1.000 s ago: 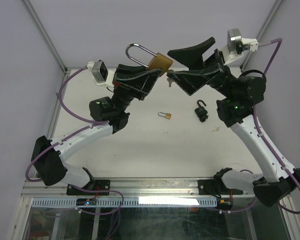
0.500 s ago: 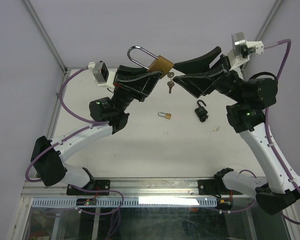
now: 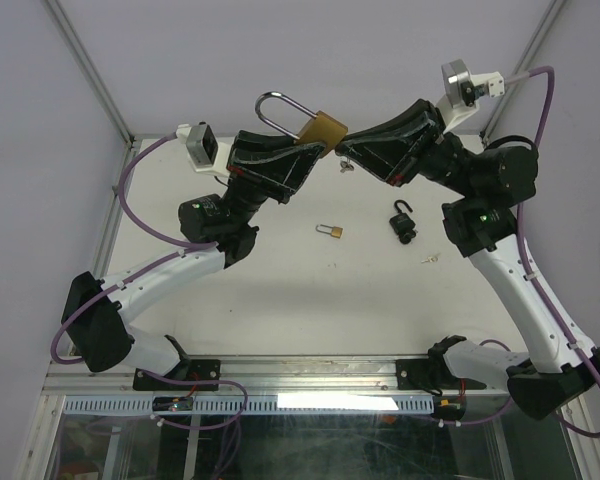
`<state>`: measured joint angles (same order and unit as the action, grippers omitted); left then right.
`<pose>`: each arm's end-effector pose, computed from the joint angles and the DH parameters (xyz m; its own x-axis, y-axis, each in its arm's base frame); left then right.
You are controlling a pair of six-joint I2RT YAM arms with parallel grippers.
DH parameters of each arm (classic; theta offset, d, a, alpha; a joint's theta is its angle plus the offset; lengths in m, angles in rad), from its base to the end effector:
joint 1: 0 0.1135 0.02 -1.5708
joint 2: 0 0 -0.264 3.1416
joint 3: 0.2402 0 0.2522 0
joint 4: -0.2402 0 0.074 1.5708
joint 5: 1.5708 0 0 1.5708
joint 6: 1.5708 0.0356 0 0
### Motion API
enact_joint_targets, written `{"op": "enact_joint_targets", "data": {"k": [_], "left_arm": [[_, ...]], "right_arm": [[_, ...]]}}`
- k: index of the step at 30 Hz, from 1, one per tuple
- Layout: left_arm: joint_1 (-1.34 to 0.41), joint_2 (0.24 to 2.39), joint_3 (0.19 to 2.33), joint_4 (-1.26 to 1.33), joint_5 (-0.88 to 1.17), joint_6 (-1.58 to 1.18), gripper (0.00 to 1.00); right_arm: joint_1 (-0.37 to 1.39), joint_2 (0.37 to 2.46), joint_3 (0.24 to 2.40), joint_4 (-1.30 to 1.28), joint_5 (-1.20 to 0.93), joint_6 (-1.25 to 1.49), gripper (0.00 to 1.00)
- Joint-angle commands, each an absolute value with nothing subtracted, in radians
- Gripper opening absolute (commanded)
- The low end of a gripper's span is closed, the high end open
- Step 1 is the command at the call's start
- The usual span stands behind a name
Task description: Unlock with the key
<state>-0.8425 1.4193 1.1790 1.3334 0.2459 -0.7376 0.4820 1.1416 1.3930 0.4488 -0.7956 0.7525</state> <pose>0.1814 -0.2164 0.4708 -0.0994 -0.8685 -0.4856 0.9884 -0.0298 -0.1492 0.1726 0.1190 0.5363 -0.1357 0.4688 -0.8728 -0.9804 0.0637 0.1867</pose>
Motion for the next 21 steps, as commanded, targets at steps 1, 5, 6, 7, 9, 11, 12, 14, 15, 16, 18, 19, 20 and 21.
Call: {"op": "enact_joint_targets", "data": {"k": [1,5,6,7,9,11,12,14,15,16,18,19,20,21], "left_arm": [[-0.839,1.380,1.215,1.442,0.238,-0.723,0.00],[-0.839,1.379,1.216,1.444,0.241,-0.712,0.00],[-0.840,1.381,1.216,1.444,0.240,-0.712,0.00],[-0.839,1.382,1.215,1.445,0.239,-0.713,0.00],[-0.841,1.383,1.215,1.446,0.240,-0.710,0.00],[-0.842,1.383,1.214,1.452,0.255,-0.700,0.00],[-0.842,1.383,1.213,1.452,0.266,-0.696,0.00],[-0.843,1.385,1.209,1.453,0.295,-0.679,0.00],[-0.843,1.384,1.204,1.451,0.305,-0.670,0.00],[-0.842,1.382,1.199,1.448,0.309,-0.663,0.00],[-0.843,1.381,1.188,1.445,0.322,-0.652,0.00],[-0.842,1.381,1.183,1.448,0.334,-0.645,0.00],[-0.843,1.380,1.178,1.449,0.345,-0.640,0.00],[-0.843,1.382,1.174,1.450,0.356,-0.636,0.00]], "right_arm": [[0.485,1.141,1.401,0.515,-0.820,0.796,0.06],[0.486,1.152,1.396,0.514,-0.837,0.845,0.00],[0.487,1.157,1.393,0.509,-0.838,0.856,0.00],[0.488,1.160,1.391,0.508,-0.840,0.865,0.00],[0.488,1.166,1.388,0.512,-0.843,0.870,0.00],[0.488,1.170,1.391,0.530,-0.840,0.908,0.00],[0.489,1.177,1.398,0.533,-0.836,0.926,0.00],[0.490,1.204,1.418,0.561,-0.850,0.989,0.00],[0.490,1.224,1.425,0.600,-0.865,1.045,0.00],[0.490,1.242,1.431,0.636,-0.881,1.100,0.00],[0.493,1.264,1.443,0.656,-0.898,1.163,0.00],[0.497,1.265,1.448,0.639,-0.898,1.171,0.00],[0.501,1.266,1.453,0.615,-0.897,1.170,0.00],[0.506,1.266,1.456,0.595,-0.897,1.170,0.00]]}}
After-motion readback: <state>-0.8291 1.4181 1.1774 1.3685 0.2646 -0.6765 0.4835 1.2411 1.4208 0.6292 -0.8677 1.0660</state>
